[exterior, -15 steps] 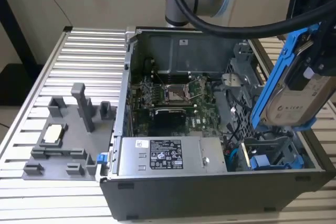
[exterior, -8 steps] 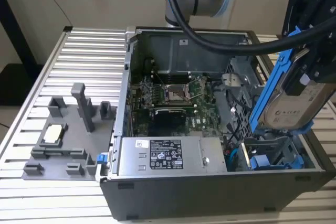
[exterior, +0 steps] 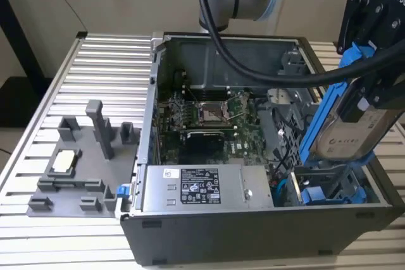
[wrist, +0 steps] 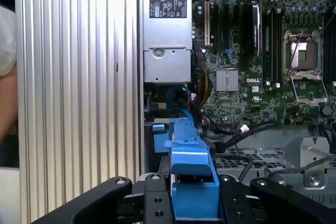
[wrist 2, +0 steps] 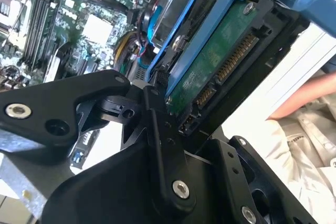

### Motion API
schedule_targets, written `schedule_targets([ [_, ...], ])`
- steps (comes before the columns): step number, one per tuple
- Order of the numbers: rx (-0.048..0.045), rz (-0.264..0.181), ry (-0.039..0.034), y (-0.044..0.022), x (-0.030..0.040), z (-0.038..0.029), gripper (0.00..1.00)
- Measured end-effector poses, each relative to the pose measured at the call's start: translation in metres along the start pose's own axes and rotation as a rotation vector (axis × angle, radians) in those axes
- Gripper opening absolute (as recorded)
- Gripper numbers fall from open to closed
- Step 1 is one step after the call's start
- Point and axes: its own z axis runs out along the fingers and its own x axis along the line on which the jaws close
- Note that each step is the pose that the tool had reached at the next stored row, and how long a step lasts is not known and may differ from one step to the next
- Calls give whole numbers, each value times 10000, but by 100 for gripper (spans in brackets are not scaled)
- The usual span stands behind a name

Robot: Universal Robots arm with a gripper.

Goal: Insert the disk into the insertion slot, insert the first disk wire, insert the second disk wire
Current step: 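Insert the disk into the insertion slot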

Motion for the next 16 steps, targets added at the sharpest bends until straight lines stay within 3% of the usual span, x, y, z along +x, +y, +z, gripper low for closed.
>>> schedule_targets([
  [16, 0, 0, 0, -40, -2, 219, 33],
])
